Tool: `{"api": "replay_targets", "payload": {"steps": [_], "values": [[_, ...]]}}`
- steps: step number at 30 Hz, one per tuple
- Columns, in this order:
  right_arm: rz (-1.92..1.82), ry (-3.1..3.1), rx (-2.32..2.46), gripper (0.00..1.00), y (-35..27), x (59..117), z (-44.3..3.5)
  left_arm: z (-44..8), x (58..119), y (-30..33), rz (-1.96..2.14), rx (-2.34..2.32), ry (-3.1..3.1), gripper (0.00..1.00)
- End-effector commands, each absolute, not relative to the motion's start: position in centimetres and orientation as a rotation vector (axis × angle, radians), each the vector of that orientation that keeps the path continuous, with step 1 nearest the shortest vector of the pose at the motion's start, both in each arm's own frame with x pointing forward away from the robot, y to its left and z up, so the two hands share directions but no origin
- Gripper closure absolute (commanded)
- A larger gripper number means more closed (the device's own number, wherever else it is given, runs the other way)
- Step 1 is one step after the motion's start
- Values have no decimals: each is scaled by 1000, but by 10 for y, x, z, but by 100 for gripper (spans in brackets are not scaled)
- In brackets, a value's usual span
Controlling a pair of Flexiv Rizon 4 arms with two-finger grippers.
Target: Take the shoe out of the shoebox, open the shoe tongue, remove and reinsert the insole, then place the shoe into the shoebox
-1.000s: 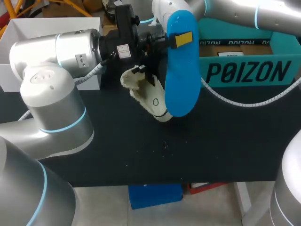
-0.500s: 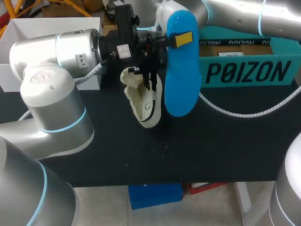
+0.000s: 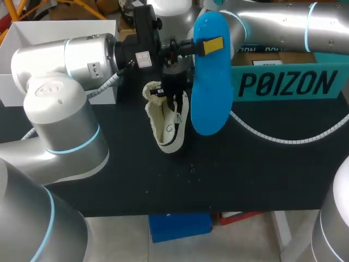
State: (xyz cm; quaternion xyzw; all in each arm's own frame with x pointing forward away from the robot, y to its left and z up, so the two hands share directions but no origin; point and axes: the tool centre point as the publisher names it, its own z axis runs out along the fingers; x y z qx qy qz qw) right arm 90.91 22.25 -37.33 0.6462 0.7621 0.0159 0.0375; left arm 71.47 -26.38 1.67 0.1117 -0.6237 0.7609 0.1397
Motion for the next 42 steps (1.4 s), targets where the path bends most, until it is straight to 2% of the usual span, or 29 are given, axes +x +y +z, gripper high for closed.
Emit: {"api": "replay_targets", "payload": {"steps": [1, 2, 3, 4, 12, 24, 27, 42], "values": [[97, 2345, 1979, 100, 214, 906, -377, 17, 714, -263, 2193, 323, -1808, 100], [86, 2342, 1972, 100, 213, 906, -378, 17, 714, -263, 2193, 323, -1808, 100], [88, 2342, 1975, 65, 212, 905, -378, 17, 714, -263, 2193, 323, -1808, 100], [113, 2341, 1994, 0, 211, 904, -377, 17, 714, -263, 2193, 323, -1808, 100], [434, 2392, 2115, 0, 201, 897, -348, 17, 714, -263, 2193, 323, -1808, 100], [1168, 2512, 2295, 0, 197, 881, -310, 17, 714, -263, 2193, 323, -1808, 100], [1504, 2582, 2049, 0, 196, 874, -294, 17, 714, -263, 2193, 323, -1808, 100], [1538, 2569, 2091, 0, 193, 872, -294, 17, 714, -263, 2193, 323, -1808, 100]]}}
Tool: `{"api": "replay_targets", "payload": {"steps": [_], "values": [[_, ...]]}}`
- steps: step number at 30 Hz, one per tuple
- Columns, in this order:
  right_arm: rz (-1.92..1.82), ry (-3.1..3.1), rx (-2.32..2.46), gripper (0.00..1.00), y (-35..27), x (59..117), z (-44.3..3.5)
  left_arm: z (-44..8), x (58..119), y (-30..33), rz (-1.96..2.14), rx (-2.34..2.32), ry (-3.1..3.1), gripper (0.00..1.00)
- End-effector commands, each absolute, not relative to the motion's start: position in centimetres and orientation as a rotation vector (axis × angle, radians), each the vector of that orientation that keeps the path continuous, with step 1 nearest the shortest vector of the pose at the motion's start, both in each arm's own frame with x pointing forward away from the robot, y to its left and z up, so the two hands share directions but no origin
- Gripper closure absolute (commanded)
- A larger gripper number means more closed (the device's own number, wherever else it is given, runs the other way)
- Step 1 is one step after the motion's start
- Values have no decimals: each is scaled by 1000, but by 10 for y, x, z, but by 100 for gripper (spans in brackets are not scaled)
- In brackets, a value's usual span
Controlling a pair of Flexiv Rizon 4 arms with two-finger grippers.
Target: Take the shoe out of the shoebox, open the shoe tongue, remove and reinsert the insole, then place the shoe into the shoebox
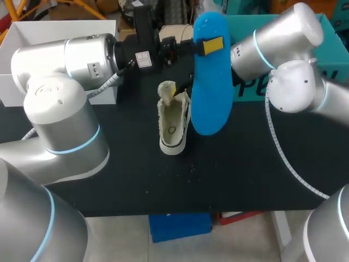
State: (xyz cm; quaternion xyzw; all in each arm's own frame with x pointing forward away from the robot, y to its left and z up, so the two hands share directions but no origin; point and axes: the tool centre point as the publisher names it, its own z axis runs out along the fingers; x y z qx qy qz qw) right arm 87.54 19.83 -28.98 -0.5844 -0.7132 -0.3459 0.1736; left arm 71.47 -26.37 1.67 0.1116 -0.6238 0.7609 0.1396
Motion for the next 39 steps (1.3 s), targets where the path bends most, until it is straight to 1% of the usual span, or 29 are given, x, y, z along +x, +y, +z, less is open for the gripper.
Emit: {"api": "replay_targets", "payload": {"steps": [1, 6, 7, 8, 11, 14, 15, 34, 36, 39], "values": [[-1134, -1773, -1487, 0, 191, 871, -294, 17, 714, -263, 2193, 323, -1808, 100], [-1209, -1597, -1441, 0, 185, 877, -289, 17, 714, -263, 2193, 323, -1808, 100], [-1227, -1596, -1423, 0, 185, 878, -286, 17, 715, -266, 2223, 258, -1868, 100], [-1251, -1567, -1405, 0, 186, 879, -283, 18, 715, -269, 2262, 176, -1877, 100], [-1336, -1505, -1368, 0, 186, 882, -271, 7, 712, -276, 2315, -212, -2177, 100], [-1336, -1505, -1368, 0, 186, 882, -271, -17, 705, -279, 2341, -703, -2579, 100], [-1336, -1505, -1368, 0, 186, 882, -271, -26, 702, -279, 2420, -777, -2545, 100], [-1336, -1505, -1368, 0, 186, 882, -271, -26, 702, -279, 2420, -777, -2545, 100], [-1336, -1505, -1368, 0, 186, 882, -271, -47, 684, -283, 2432, -1051, -2591, 100], [-1336, -1505, -1368, 0, 186, 882, -271, -75, 673, -279, 2459, -1212, -2607, 100]]}}
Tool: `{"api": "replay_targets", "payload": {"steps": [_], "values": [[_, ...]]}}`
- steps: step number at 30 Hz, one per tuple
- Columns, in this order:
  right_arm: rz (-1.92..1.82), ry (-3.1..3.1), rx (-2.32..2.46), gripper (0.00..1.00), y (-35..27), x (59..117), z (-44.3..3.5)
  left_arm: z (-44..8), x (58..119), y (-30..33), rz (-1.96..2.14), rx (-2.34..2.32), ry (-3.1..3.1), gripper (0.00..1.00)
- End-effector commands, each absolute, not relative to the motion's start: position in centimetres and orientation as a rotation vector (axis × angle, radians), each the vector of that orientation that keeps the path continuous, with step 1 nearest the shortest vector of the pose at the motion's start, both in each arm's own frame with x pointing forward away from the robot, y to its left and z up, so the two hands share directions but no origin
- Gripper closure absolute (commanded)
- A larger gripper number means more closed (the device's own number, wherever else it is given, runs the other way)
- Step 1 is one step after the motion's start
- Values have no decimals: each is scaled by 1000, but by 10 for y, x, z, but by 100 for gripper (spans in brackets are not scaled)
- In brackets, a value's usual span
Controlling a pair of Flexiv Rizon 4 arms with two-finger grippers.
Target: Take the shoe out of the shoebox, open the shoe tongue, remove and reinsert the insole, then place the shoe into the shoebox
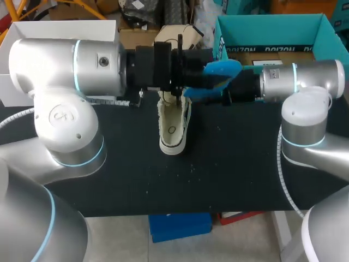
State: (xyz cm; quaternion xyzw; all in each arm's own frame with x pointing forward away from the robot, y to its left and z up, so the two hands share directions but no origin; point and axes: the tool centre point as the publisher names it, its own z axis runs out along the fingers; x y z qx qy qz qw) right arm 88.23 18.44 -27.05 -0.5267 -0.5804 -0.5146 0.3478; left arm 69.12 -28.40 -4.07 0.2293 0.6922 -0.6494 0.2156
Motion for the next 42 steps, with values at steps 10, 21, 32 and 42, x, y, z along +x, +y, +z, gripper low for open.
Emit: {"api": "replay_targets", "payload": {"steps": [10, 21, 32, 42], "values": [[-1336, -1505, -1368, 0, 186, 882, -271, -133, 654, -267, -1524, 962, 1612, 100], [-1336, -1505, -1368, 0, 186, 882, -271, -133, 654, -267, -1524, 962, 1612, 100], [-1336, -1505, -1368, 0, 186, 882, -271, -200, 647, -269, -1368, 1115, 1423, 100], [-1336, -1505, -1368, 0, 186, 882, -271, -224, 648, -260, -1396, 1194, 1236, 100]]}}
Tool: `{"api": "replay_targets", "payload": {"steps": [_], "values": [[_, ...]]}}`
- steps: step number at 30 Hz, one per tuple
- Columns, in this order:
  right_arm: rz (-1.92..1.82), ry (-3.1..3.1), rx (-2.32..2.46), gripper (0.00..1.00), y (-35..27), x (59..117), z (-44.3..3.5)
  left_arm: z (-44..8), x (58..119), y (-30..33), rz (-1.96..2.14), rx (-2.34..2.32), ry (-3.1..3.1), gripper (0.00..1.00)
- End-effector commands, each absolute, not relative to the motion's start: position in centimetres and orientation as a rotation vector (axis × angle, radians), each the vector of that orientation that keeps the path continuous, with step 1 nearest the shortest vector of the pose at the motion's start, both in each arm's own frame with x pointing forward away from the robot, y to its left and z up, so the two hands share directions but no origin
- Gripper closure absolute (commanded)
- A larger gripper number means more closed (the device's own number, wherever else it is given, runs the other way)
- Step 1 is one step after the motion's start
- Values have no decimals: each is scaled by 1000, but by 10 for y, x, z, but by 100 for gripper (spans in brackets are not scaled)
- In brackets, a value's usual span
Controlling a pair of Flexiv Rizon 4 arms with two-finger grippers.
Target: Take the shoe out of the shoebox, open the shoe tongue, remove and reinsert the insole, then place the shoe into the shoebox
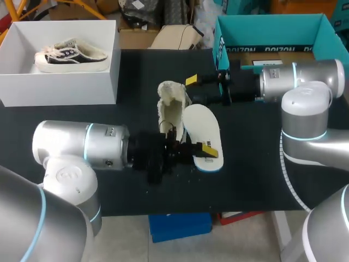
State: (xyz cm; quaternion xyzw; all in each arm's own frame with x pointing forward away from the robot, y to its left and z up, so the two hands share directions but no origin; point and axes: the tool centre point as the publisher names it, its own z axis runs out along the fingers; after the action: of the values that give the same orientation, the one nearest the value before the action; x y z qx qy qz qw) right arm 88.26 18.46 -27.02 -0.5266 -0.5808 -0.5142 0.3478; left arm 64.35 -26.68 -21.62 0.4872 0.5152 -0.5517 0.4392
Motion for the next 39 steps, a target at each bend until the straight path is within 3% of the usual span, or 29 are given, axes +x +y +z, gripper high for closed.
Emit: {"api": "replay_targets", "payload": {"steps": [1, 39], "values": [[-1336, -1505, -1368, 0, 186, 882, -271, -224, 648, -260, -1396, 1194, 1236, 100], [-1336, -1505, -1368, 0, 186, 882, -271, -282, 707, -224, -1161, 1348, 1067, 100]]}}
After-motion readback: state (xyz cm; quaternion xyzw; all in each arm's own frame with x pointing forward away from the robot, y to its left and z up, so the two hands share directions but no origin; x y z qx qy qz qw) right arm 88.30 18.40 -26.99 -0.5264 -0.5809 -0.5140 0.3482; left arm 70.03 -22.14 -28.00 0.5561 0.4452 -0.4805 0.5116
